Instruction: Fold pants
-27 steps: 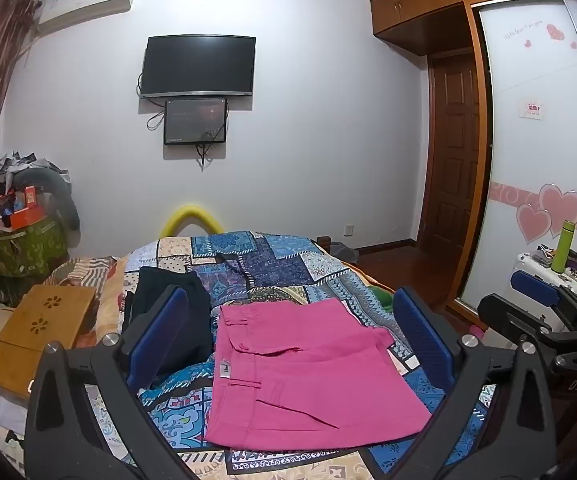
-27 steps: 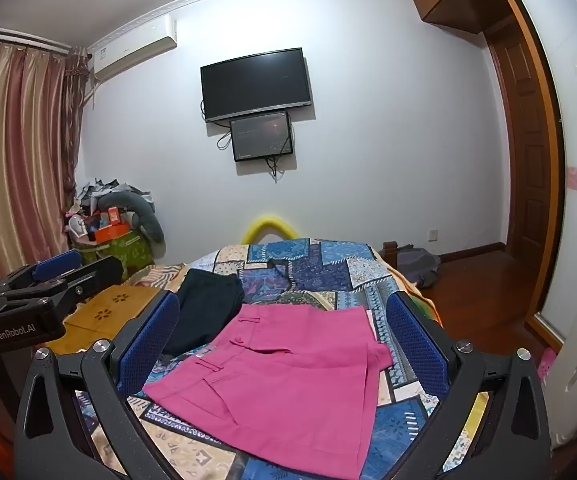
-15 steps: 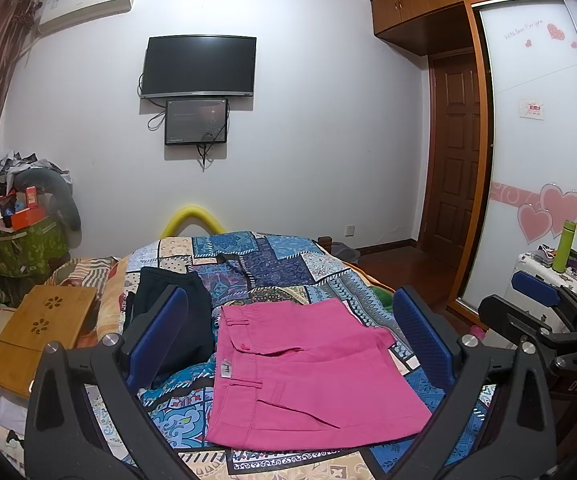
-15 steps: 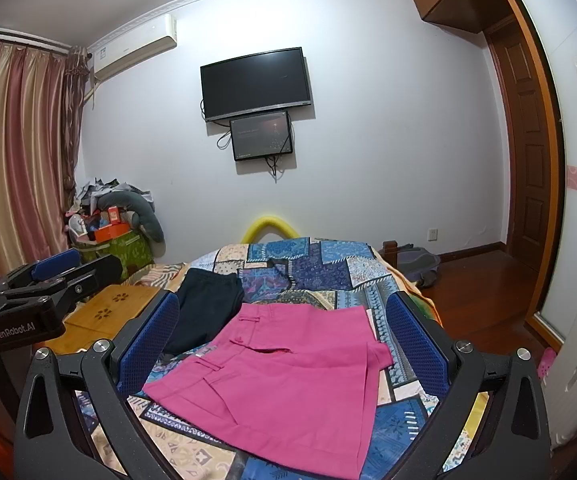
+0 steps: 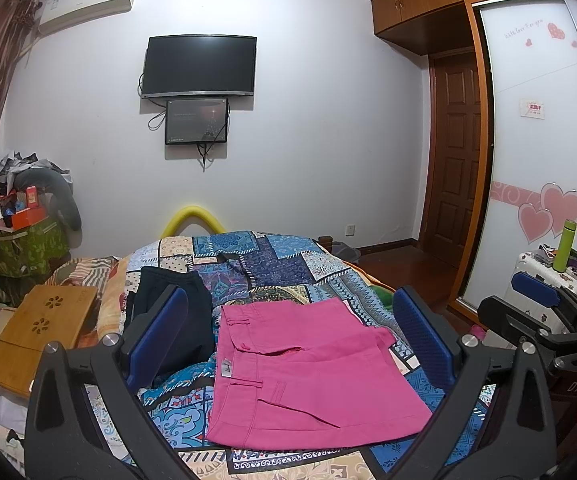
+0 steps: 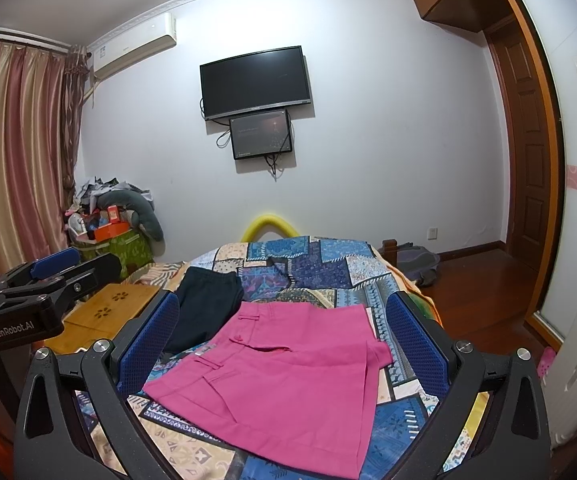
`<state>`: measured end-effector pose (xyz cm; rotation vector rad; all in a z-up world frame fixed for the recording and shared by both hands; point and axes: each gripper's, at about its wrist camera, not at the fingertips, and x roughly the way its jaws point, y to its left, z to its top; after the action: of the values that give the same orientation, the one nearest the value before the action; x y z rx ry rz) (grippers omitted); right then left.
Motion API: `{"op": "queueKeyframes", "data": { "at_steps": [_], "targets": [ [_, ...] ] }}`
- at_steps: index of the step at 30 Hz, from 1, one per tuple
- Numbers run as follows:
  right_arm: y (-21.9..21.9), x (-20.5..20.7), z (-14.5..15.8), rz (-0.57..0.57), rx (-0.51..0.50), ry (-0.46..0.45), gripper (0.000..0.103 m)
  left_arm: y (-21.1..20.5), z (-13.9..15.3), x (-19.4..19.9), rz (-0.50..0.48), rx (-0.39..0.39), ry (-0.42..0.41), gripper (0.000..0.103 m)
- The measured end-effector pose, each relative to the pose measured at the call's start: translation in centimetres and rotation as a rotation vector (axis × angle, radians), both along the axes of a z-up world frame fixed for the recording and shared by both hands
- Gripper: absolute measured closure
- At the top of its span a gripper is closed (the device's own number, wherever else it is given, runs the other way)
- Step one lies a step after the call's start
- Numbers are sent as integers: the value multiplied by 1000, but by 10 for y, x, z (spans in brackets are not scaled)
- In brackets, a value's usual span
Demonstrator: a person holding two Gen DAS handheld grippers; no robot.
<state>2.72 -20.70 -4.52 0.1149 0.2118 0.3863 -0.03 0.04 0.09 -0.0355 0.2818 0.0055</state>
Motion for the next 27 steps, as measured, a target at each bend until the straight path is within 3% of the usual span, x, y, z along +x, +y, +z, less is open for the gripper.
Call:
{"op": "queueKeyframes", "data": {
  "at_steps": [17, 27],
  "targets": [
    [-1, 4, -4, -4, -7, 9, 0, 5, -5, 3, 0, -5, 12, 0],
    [1, 31, -19, -52, -47, 72, 0, 11, -22, 37, 17, 8, 74, 0]
  ]
}}
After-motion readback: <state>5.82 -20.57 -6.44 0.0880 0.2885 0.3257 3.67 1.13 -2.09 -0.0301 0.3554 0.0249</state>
